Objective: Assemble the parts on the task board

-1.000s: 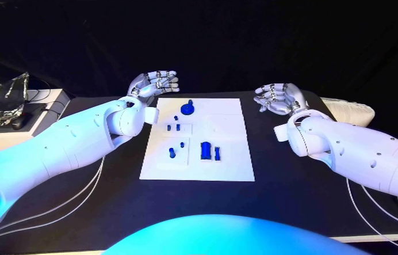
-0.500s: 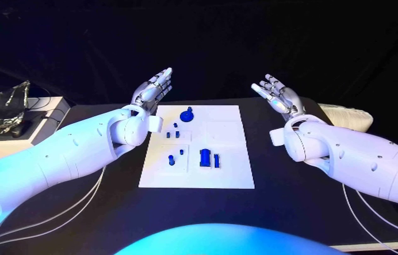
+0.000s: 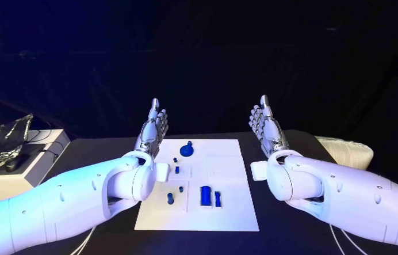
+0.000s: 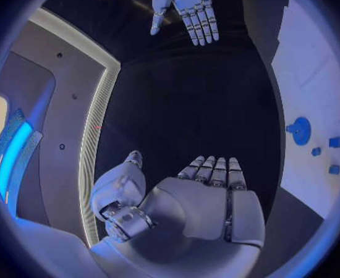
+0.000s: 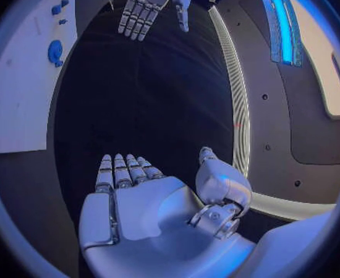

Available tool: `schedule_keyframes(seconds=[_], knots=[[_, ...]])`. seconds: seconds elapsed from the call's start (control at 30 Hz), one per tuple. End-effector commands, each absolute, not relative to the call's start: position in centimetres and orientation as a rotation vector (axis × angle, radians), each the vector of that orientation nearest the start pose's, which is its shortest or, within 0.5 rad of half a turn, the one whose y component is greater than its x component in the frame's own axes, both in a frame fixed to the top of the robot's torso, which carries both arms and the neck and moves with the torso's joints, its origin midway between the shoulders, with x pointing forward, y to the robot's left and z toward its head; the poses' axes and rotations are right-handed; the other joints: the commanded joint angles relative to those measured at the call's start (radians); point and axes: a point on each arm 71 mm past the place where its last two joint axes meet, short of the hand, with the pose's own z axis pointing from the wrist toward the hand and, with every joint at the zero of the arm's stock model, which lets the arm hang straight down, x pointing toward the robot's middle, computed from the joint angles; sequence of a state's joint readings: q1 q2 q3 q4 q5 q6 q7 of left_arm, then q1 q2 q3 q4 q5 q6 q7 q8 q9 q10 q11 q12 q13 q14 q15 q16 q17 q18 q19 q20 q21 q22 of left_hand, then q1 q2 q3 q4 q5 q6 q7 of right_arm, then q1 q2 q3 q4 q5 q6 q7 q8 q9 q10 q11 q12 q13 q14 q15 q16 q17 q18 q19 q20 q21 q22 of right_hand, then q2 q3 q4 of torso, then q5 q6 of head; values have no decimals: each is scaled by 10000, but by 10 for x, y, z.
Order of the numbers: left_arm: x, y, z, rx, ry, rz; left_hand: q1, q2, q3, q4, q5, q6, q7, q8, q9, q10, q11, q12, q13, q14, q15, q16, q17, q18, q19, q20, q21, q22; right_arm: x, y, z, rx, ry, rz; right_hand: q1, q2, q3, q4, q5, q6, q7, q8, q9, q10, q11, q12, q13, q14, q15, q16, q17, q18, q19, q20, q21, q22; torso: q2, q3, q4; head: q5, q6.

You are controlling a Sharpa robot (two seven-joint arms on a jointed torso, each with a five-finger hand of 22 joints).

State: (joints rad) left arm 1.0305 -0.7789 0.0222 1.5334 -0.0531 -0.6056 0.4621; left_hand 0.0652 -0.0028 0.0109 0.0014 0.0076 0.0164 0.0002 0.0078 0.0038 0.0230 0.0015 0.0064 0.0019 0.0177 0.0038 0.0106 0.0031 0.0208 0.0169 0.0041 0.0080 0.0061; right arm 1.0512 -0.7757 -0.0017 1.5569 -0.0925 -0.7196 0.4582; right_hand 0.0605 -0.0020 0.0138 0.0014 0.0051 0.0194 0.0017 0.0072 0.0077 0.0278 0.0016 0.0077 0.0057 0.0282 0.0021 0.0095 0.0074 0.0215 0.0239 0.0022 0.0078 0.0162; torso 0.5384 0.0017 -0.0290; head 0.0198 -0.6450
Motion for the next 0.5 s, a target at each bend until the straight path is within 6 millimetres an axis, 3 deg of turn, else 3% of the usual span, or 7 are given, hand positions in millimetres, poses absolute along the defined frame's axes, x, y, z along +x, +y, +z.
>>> schedule_keyframes(seconds=[0.03,0.13,0.5], knots=[[464,194,-225,-12112,12173,-12354,-652,28,-109,-14,-76,-164,-2,-78,-38,-230,-15,-64,-19,-177,-38,-106,-31,-208,-169,-41,-80,-61,462,-192,-224,12088,12179,12289,-605,20,-138,-14,-51,-194,-17,-72,-77,-278,-16,-77,-57,-282,-21,-95,-74,-215,-239,-22,-78,-162,52,-15,260,-169,384],[462,193,-224,-12090,12178,-12292,-652,28,-109,-14,-76,-164,-2,-78,-38,-230,-15,-64,-19,-177,-38,-106,-31,-208,-169,-41,-80,-61,462,-192,-224,12089,12178,12289,-605,20,-138,-14,-51,-194,-17,-72,-77,-278,-16,-77,-57,-282,-21,-95,-74,-215,-239,-22,-78,-162,58,-17,289,-197,448],[462,192,-224,-12089,12178,-12289,-652,28,-109,-14,-76,-164,-2,-78,-38,-230,-15,-64,-19,-177,-38,-106,-31,-208,-169,-41,-80,-61,462,-192,-224,12089,12178,12289,-605,20,-138,-14,-51,-194,-17,-72,-77,-278,-16,-77,-57,-282,-21,-95,-74,-215,-239,-22,-78,-162,58,-17,290,-198,450]])
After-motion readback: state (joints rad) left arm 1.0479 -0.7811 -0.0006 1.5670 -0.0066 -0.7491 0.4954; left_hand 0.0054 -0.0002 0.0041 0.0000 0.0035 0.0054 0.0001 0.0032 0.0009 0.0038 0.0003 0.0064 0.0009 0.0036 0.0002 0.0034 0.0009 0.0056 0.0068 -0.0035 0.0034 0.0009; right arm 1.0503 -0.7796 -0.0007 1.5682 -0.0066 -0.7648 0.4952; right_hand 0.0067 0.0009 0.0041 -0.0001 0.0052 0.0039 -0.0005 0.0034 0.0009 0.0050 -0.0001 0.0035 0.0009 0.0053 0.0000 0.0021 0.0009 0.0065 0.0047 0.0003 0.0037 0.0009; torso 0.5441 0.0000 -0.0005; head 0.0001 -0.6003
